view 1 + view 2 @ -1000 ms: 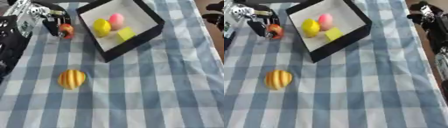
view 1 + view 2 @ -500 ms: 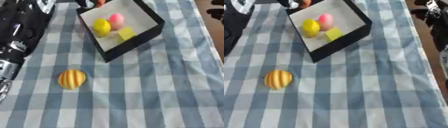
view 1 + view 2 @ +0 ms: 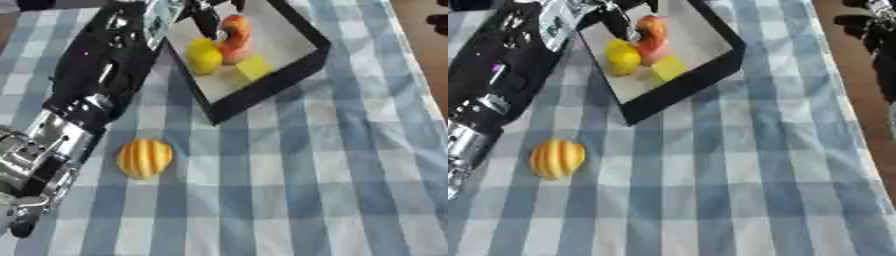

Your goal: Pick up objects on the table and place them in the box.

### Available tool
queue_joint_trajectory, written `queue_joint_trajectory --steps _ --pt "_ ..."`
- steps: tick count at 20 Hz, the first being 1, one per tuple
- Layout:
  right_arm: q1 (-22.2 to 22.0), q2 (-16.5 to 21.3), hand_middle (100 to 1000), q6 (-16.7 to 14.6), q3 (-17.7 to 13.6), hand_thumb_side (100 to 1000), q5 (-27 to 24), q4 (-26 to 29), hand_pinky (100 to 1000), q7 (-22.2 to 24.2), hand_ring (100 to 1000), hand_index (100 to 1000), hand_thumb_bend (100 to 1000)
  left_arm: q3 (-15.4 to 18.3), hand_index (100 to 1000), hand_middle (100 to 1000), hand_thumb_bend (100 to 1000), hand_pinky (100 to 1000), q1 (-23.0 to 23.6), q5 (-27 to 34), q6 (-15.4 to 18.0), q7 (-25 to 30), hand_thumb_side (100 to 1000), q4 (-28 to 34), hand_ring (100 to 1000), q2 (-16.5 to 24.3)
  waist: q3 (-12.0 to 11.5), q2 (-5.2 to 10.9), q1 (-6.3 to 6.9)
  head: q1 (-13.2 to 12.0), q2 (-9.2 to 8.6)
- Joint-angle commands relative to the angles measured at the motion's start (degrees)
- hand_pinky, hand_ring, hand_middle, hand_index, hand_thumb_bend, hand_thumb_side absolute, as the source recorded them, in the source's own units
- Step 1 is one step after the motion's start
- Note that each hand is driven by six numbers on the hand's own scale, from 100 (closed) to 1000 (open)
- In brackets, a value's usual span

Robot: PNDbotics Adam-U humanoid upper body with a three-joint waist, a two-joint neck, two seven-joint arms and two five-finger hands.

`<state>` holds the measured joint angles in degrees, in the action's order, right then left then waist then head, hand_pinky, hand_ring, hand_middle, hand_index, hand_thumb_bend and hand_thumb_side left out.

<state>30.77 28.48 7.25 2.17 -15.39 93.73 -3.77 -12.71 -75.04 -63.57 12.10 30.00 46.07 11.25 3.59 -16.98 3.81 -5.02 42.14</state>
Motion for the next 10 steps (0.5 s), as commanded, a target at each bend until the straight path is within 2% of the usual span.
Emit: queue_joint_trajectory --steps 1,2,3,7,8,10 --pt "0.98 0.89 811 0.17 -0.2 753 0.02 0.67 920 -0.22 790 767 100 0.94 855 768 581 799 -0.91 -1.66 0.09 -1.38 249 0.36 810 0.48 0.12 2.96 0.41 -0.12 -0.37" --pt "0.92 0.93 811 0.18 -0.25 753 0.04 0.66 919 -0.26 790 767 100 1.15 874 779 630 805 -0.88 -1.77 -0.17 -1.73 300 0.73 820 0.7 0.07 2.99 0.42 -0.05 -0.34" --pt "0.82 0.98 811 0.2 -0.3 753 0.06 0.65 919 -0.32 790 767 100 1.41 875 780 636 806 -0.88 -1.6 -0.45 -2.12 302 1.3 821 1.01 -0.01 3.03 0.43 0.03 -0.29" --pt "0.35 1.44 811 0.18 -0.45 754 0.17 0.6 919 -0.49 790 766 100 1.34 870 773 599 795 -0.74 1.69 -0.7 -2.75 291 5.71 814 3.34 -0.57 3.25 0.54 0.6 0.01" --pt "0.23 1.57 810 0.15 -0.5 753 0.21 0.59 919 -0.54 790 766 100 1.0 858 759 583 775 -0.53 3.26 -0.62 -2.5 284 7.28 800 4.16 -0.71 3.29 0.59 0.79 0.08" --pt "-0.19 2.02 810 0.07 -0.66 756 0.32 0.58 918 -0.71 790 766 100 -0.01 845 741 580 749 0.52 10.43 0.09 -1.68 297 10.96 780 7.24 -1.18 3.39 0.76 1.58 0.28"
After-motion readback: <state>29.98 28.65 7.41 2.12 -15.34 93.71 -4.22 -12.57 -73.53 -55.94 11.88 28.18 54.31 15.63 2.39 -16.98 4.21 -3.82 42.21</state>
